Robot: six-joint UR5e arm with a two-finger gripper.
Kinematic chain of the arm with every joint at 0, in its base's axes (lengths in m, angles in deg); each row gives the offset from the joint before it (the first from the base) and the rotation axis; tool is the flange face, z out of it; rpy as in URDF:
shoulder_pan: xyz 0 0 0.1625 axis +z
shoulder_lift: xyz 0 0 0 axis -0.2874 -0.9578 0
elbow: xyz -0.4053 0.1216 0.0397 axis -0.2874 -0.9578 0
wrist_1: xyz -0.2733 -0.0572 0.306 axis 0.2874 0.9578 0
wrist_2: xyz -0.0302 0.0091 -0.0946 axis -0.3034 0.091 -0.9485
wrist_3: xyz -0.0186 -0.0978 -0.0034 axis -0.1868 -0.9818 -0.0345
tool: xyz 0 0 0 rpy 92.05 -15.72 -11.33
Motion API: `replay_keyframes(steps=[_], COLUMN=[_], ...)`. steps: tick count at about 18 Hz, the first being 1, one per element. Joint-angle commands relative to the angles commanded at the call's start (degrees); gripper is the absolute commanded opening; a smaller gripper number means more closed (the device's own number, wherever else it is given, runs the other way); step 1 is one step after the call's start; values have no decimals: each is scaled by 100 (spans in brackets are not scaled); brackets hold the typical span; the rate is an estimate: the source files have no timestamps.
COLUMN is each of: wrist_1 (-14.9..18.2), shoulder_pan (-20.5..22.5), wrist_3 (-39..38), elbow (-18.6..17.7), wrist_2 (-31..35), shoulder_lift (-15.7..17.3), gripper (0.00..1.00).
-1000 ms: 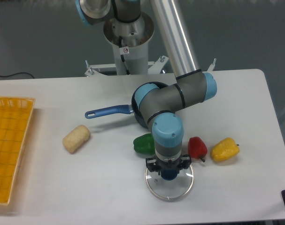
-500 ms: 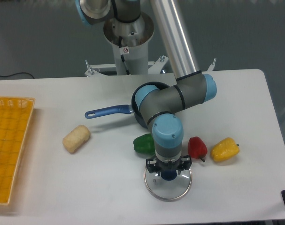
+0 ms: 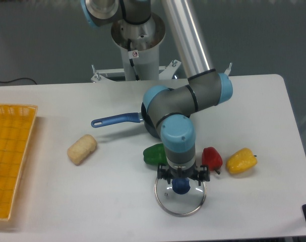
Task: Place the lid on the table
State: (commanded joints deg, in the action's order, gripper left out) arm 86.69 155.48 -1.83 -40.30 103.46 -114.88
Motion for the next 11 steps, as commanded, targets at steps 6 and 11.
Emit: replay_keyframes(steps=[6, 11], wrist_1=[26, 140], shoulder_pan=[-88, -79], wrist_3=[446, 1904], elbow=[-115, -281], wrist_2=[-70, 0], shoulder_lift=[475, 773], gripper=[100, 100])
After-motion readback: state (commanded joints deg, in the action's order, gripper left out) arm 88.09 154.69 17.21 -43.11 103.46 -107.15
